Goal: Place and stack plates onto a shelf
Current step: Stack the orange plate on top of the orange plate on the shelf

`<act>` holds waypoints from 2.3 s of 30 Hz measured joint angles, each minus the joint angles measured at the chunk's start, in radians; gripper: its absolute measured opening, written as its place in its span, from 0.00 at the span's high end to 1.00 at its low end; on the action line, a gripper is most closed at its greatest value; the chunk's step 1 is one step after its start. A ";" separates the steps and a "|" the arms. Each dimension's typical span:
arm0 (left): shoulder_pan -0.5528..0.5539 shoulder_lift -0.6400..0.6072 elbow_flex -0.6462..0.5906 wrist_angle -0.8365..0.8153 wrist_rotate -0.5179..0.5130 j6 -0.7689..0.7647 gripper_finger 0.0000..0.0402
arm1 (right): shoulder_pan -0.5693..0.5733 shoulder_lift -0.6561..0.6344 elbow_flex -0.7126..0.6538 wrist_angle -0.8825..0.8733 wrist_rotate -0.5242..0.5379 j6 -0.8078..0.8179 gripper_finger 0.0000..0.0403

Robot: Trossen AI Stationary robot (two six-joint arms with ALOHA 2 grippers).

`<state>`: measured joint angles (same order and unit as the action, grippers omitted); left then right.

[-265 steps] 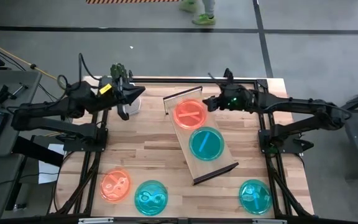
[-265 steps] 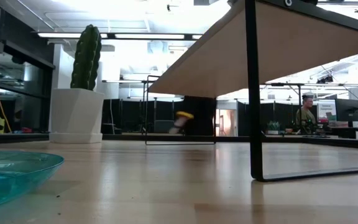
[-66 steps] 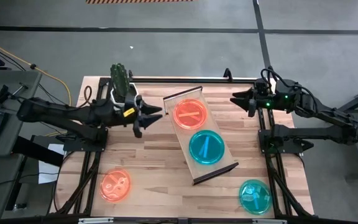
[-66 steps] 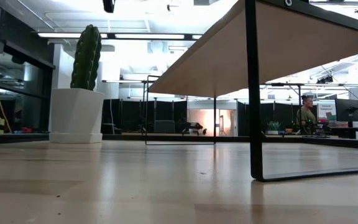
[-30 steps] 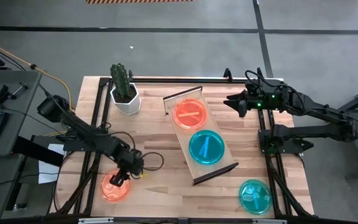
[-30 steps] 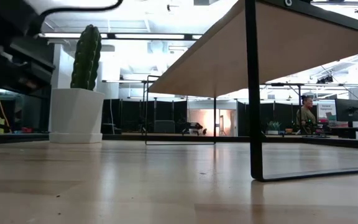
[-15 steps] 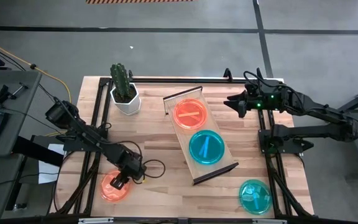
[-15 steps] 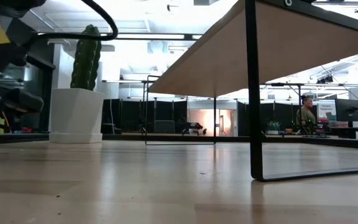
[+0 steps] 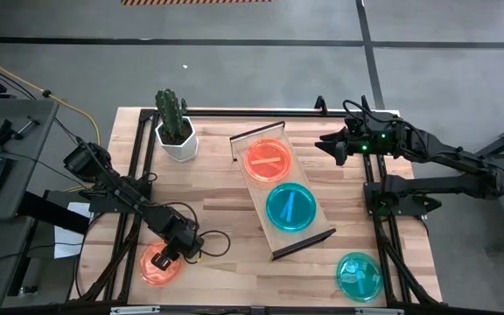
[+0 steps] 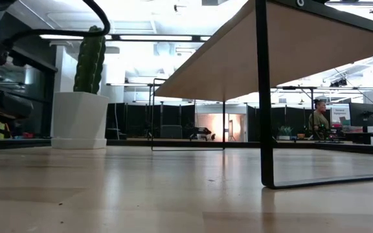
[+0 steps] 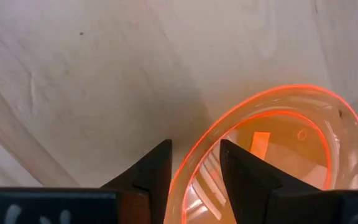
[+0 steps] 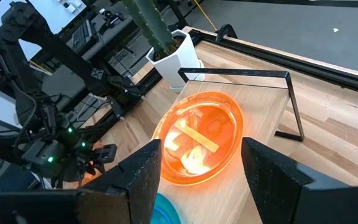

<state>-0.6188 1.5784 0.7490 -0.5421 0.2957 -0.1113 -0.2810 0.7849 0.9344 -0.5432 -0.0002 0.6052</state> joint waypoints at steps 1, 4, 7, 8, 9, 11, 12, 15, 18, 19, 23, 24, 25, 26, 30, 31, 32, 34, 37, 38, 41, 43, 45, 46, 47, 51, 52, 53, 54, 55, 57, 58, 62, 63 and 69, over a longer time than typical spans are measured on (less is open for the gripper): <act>0.000 -0.001 -0.006 0.013 0.000 0.007 0.71 | 0.000 0.000 0.000 0.000 0.000 0.000 0.49; 0.002 -0.005 -0.037 0.057 0.009 0.012 0.75 | 0.000 0.000 0.000 0.000 0.000 0.000 0.49; 0.006 -0.006 -0.055 0.072 0.011 0.012 0.80 | 0.000 0.000 0.000 0.000 0.000 0.000 0.49; 0.011 -0.006 -0.055 0.072 0.014 0.012 0.83 | 0.000 0.000 0.000 -0.001 0.000 0.000 0.49; 0.015 -0.007 -0.056 0.074 0.016 0.011 0.85 | 0.000 0.000 0.000 0.000 0.000 0.000 0.49; 0.027 -0.010 -0.057 0.077 0.018 0.011 0.91 | 0.000 0.000 0.000 -0.001 0.000 0.000 0.49; 0.036 -0.010 -0.057 0.077 0.023 0.011 0.94 | 0.000 0.000 0.000 -0.001 0.001 0.000 0.49; 0.070 -0.008 -0.058 0.073 0.049 0.010 0.99 | 0.000 0.000 0.000 -0.001 0.001 0.000 0.49; 0.112 -0.011 -0.058 0.068 0.081 0.010 0.99 | 0.000 0.000 0.000 -0.001 0.001 0.001 0.49; 0.129 -0.019 -0.058 0.064 0.088 0.011 0.99 | 0.000 0.000 0.000 -0.001 0.001 0.004 0.49; 0.210 -0.084 -0.050 0.049 0.092 -0.018 1.00 | 0.000 0.000 0.000 -0.001 0.001 0.008 0.49; 0.232 -0.109 -0.047 0.041 0.092 -0.023 1.00 | 0.000 0.000 0.000 -0.001 0.001 0.008 0.49; 0.253 -0.138 -0.047 0.033 0.093 -0.028 1.00 | 0.000 0.000 0.000 -0.003 0.001 0.008 0.49; 0.276 -0.169 -0.047 0.022 0.093 -0.040 1.00 | 0.000 0.000 0.000 -0.004 0.001 0.005 0.49; 0.364 -0.310 -0.046 -0.030 0.094 -0.114 1.00 | 0.000 0.000 0.000 -0.008 0.001 -0.001 0.49; 0.384 -0.348 -0.046 -0.043 0.094 -0.139 1.00 | 0.000 0.000 0.000 -0.009 0.001 -0.002 0.49; 0.402 -0.385 -0.046 -0.048 0.096 -0.175 1.00 | 0.000 0.000 0.000 -0.009 0.001 -0.003 0.49; 0.439 -0.460 -0.046 -0.056 0.107 -0.273 1.00 | 0.000 0.000 0.000 -0.012 0.000 -0.003 0.49; 0.480 -0.554 -0.022 -0.042 0.130 -0.464 1.00 | 0.000 0.000 0.000 -0.022 0.000 -0.003 0.49; 0.492 -0.579 -0.006 -0.035 0.127 -0.532 1.00 | 0.000 0.000 0.000 -0.022 0.000 -0.003 0.49; 0.528 -0.606 0.063 0.005 0.050 -0.722 1.00 | 0.000 0.000 0.000 -0.025 0.000 -0.010 0.49; 0.558 -0.603 0.106 0.069 -0.052 -0.812 1.00 | 0.000 0.000 0.000 -0.025 0.000 -0.022 0.49; 0.594 -0.585 0.137 0.180 -0.177 -0.875 1.00 | 0.000 0.000 0.000 -0.024 0.001 -0.033 0.49; 0.614 -0.572 0.144 0.234 -0.235 -0.897 1.00 | 0.000 0.000 0.000 -0.023 0.006 -0.037 0.49; 0.635 -0.557 0.145 0.288 -0.288 -0.912 1.00 | 0.000 0.000 0.000 -0.022 0.012 -0.038 0.49; 0.712 -0.479 0.145 0.417 -0.490 -1.000 1.00 | 0.000 0.000 0.000 -0.022 0.021 -0.038 0.49; 0.726 -0.456 0.146 0.428 -0.531 -1.039 1.00 | 0.000 0.000 0.000 -0.022 0.021 -0.038 0.49; 0.735 -0.431 0.145 0.432 -0.567 -1.076 1.00 | 0.000 0.000 0.000 -0.022 0.021 -0.038 0.49; 0.743 -0.406 0.145 0.444 -0.592 -1.103 1.00 | 0.000 0.000 0.000 -0.022 0.021 -0.038 0.49; 0.745 -0.379 0.145 0.462 -0.612 -1.115 1.00 | 0.000 0.000 0.000 -0.022 0.021 -0.038 0.49; 0.742 -0.329 0.145 0.513 -0.648 -1.115 1.00 | 0.000 0.000 0.000 -0.022 0.021 -0.038 0.49; 0.736 -0.305 0.145 0.541 -0.668 -1.115 1.00 | 0.000 0.000 0.000 -0.022 0.021 -0.038 0.49; 0.702 -0.230 0.145 0.629 -0.733 -1.132 1.00 | 0.000 0.000 0.000 -0.022 0.021 -0.038 0.49; 0.691 -0.222 0.145 0.626 -0.743 -1.141 1.00 | 0.000 0.000 0.000 -0.022 0.021 -0.038 0.49; 0.631 -0.212 0.145 0.508 -0.851 -1.169 1.00 | 0.000 0.000 0.000 -0.022 0.028 -0.060 0.49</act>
<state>0.0123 1.3661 0.8936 -0.0336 -0.5556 -1.2805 -0.2806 0.7845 0.9344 -0.5648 0.0274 0.5447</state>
